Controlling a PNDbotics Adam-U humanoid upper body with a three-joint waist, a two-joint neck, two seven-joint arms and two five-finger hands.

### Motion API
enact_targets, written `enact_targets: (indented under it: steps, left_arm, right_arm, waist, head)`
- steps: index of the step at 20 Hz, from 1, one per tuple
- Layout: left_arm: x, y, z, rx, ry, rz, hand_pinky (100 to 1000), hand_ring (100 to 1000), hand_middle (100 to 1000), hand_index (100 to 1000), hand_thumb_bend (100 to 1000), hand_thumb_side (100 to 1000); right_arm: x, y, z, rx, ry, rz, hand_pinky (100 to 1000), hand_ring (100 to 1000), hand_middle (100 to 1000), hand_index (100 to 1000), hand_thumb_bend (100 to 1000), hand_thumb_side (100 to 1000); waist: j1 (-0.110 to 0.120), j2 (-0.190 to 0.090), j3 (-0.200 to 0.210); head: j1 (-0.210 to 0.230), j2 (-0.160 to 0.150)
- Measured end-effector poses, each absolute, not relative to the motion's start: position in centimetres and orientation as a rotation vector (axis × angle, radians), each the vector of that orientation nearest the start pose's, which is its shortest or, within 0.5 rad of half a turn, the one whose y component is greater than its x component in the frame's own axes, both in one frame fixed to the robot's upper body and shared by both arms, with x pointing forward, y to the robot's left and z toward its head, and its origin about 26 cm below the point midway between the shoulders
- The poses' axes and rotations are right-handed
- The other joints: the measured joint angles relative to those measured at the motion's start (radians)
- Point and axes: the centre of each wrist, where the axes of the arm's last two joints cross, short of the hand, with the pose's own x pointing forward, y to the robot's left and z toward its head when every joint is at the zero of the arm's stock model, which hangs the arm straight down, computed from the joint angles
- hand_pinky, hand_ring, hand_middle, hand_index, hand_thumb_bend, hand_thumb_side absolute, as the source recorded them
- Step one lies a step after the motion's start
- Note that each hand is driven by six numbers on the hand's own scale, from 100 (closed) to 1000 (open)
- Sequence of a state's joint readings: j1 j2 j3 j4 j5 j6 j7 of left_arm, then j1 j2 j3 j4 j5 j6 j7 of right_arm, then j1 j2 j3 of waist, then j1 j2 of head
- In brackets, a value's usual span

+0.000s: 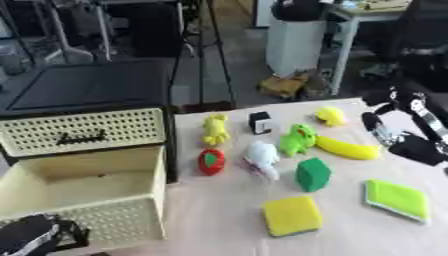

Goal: Pick up objects from table and place into drawer.

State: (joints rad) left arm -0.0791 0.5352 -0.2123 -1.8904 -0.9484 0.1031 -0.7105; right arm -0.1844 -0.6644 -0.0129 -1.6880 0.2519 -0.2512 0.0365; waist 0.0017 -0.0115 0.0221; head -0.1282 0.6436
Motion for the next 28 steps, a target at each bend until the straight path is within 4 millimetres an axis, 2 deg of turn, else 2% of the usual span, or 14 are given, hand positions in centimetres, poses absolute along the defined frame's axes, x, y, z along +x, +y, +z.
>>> enact_targets:
  steps: [2,5,7,8,10,12,13,14,16,20,23,25,28]
  left_arm:
    - [27.8,27.6,11.0,0.76,-1.028,-1.634,246,143,394,1000,709,1000]
    - [27.8,27.2,11.0,0.92,-1.011,-1.68,269,153,396,1000,690,1000]
    - [27.9,26.9,10.7,1.005,-1.01,-1.704,238,118,359,1000,689,1000]
    - [27.8,26.7,10.6,1.042,-1.017,-1.712,190,100,314,983,694,1000]
    - [27.8,26.6,10.5,1.125,-1.067,-1.693,100,100,234,904,719,1000]
    - [27.7,26.5,10.8,1.202,-1.158,-1.629,100,100,198,854,735,1000]
    - [27.7,26.4,11.0,1.232,-1.209,-1.587,100,100,161,784,742,1000]
    - [27.7,26.4,11.3,1.258,-1.27,-1.534,100,100,148,755,737,1000]
    - [27.8,26.4,12.3,1.272,-1.404,-1.414,100,100,132,720,736,1000]
    - [28.2,26.8,14.6,1.231,-1.614,-1.211,100,100,148,726,741,1000]
    - [28.5,27.6,15.7,1.214,-1.661,-1.117,100,100,169,732,736,1000]
    - [28.7,28.4,16.4,1.22,-1.674,-1.056,100,100,222,734,715,1000]
    - [28.9,29.4,17.2,1.195,-1.704,-0.959,100,100,229,731,699,1000]
  right_arm:
    - [31.3,-37.0,14.6,-0.66,-1.96,0.894,675,755,719,779,252,672]
    - [31.3,-37.0,14.6,-0.66,-1.96,0.894,675,755,719,779,251,672]
    - [31.3,-37.0,14.6,-0.66,-1.96,0.894,675,755,719,779,250,673]
    - [31.3,-37.0,14.6,-0.66,-1.96,0.894,675,755,719,778,248,673]
    - [31.3,-37.0,14.6,-0.66,-1.96,0.894,675,755,718,778,247,674]
    - [31.3,-37.0,14.6,-0.66,-1.96,0.894,675,755,718,778,247,674]
    - [31.3,-37.0,14.6,-0.66,-1.96,0.894,675,754,718,778,247,673]
    - [31.3,-37.0,14.5,-0.66,-1.959,0.894,674,754,717,777,246,673]
    - [31.3,-37.0,14.5,-0.66,-1.958,0.893,674,753,717,777,246,673]
    - [31.2,-37.1,14.3,-0.662,-1.949,0.888,674,753,716,778,246,675]
    - [31.2,-37.2,14.2,-0.664,-1.946,0.883,674,752,716,778,239,671]
    - [31.2,-37.3,14.2,-0.665,-1.946,0.882,673,752,716,777,239,667]
    - [31.2,-37.4,14.2,-0.667,-1.94,0.88,672,747,713,774,236,658]
  waist:
    - [-0.003,0.001,-0.002]
    - [-0.004,0.006,-0.005]
    - [-0.005,0.006,-0.009]
    - [-0.005,0.007,-0.009]
    - [-0.008,0.008,-0.009]
    - [-0.009,0.009,-0.007]
    - [-0.009,0.009,-0.005]
    - [-0.009,0.009,-0.002]
    - [-0.009,0.007,0.0]
    - [-0.01,0.002,0.006]
    - [-0.013,0.0,0.01]
    - [-0.016,-0.001,0.013]
    - [-0.018,-0.001,0.015]
  head:
    - [0.004,0.0]
    - [0.006,0.0]
    - [0.009,0.0]
    - [0.01,0.0]
    - [0.012,0.0]
    - [0.012,0.001]
    - [0.012,0.002]
    - [0.012,0.002]
    - [0.011,0.004]
    - [0.007,0.005]
    - [0.003,0.005]
    - [0.001,0.005]
    - [-0.007,0.005]
